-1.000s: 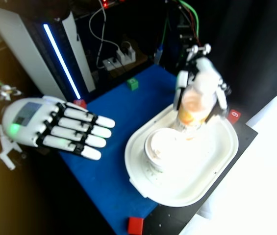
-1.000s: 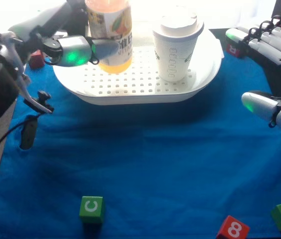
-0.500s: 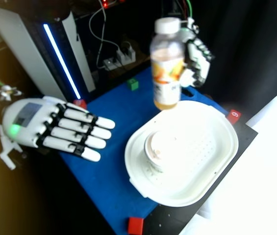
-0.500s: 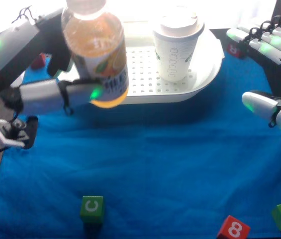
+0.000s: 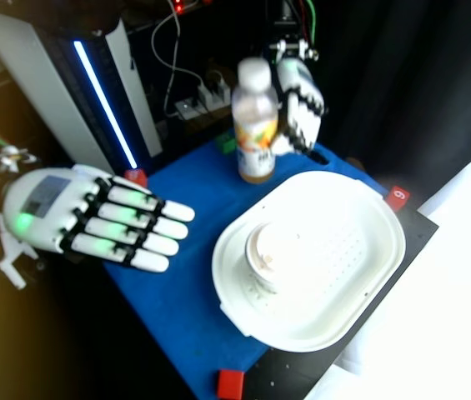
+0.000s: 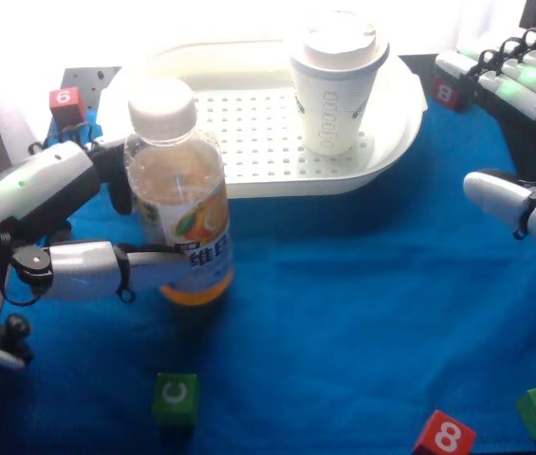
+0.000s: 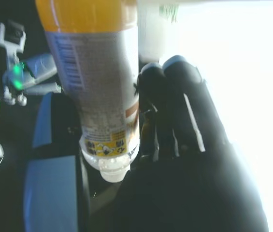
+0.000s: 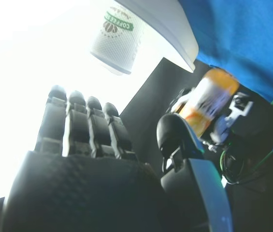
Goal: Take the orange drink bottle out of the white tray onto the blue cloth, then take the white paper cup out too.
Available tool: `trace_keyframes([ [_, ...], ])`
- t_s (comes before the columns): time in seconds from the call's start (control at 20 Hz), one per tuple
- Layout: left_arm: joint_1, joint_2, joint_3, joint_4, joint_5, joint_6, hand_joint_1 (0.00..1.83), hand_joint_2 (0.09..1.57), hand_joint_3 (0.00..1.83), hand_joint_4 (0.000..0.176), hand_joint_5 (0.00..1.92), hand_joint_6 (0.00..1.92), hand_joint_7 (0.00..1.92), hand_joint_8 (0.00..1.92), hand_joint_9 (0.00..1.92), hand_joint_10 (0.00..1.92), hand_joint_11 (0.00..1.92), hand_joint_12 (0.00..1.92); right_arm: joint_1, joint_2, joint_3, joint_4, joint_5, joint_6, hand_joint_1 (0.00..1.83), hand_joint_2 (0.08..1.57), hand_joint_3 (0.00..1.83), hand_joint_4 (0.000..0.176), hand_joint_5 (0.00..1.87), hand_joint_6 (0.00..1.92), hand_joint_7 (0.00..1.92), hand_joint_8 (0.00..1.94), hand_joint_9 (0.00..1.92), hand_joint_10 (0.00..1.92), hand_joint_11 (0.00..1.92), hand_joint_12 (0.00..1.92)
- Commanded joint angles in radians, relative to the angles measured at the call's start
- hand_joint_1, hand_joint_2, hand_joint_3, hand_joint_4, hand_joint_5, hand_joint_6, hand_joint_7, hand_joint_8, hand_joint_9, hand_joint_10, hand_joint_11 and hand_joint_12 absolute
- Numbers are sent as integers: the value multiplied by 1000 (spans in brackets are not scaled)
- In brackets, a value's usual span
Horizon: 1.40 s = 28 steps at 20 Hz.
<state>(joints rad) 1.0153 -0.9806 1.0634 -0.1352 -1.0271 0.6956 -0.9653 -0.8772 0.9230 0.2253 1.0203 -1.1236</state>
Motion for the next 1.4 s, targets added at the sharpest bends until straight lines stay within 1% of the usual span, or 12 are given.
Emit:
trace_keyframes([
  [0.0,-6,9,1,-2,-138,-16,573,1266,0,37,244,550,346,436,240,822,37,1450,6,0,6,-6,127,2,343,1485,0,0,0,0,0,0,0,0,0,0],
  [0.1,13,23,-8,-5,-141,-11,506,1251,0,20,229,119,282,57,189,361,1,1068,6,0,10,-6,127,2,281,1500,4,0,0,0,0,0,0,0,0,0],
  [0.2,38,42,-24,-20,-159,6,376,1242,1,90,148,12,136,2,122,116,0,773,7,0,14,-6,129,2,278,1485,0,0,0,0,0,0,0,0,1,0],
  [0.3,61,62,-40,-34,-183,23,352,1255,0,113,31,2,4,0,5,8,0,295,17,0,17,-6,130,2,246,1490,0,0,0,0,0,0,0,0,6,9],
  [0.35,76,75,-53,-46,-204,38,398,1213,0,163,5,0,0,0,0,1,0,137,25,0,19,-6,130,2,242,1482,0,0,0,0,0,0,0,0,0,1],
  [0.65,150,119,-94,-130,-344,77,491,1095,0,176,0,0,0,0,0,0,0,0,78,-9,47,-17,130,2,185,1369,0,0,0,0,0,0,0,0,0,0],
  [0.8,202,133,-114,-205,-433,104,555,1125,0,104,57,21,0,0,0,0,48,26,132,-53,93,-19,110,2,280,1356,0,0,0,0,0,0,0,0,0,0],
  [0.9,232,135,-121,-241,-478,108,569,1184,0,46,163,16,45,2,65,15,1,626,184,-84,124,-45,63,2,306,1369,0,10,0,0,0,0,0,0,18,12],
  [1.0,274,154,-149,-279,-534,148,559,1190,0,31,255,27,144,15,205,47,0,1066,291,-154,188,-99,-44,1,275,1362,0,38,0,0,0,0,0,0,0,0],
  [1.1,284,162,-156,-281,-541,156,563,1204,3,0,298,10,162,4,174,9,0,976,336,-204,234,-113,-95,0,360,1340,0,61,0,0,0,0,0,0,15,12],
  [1.2,284,162,-155,-279,-539,156,545,1202,1,25,302,4,164,3,154,3,0,899,370,-248,283,-113,-140,-5,425,1320,0,26,0,0,0,0,0,0,0,0],
  [1.35,284,162,-155,-280,-542,156,512,1212,3,3,283,1,159,0,142,2,0,819,408,-310,354,-113,-215,-6,461,1285,0,28,0,0,0,0,0,0,0,0],
])
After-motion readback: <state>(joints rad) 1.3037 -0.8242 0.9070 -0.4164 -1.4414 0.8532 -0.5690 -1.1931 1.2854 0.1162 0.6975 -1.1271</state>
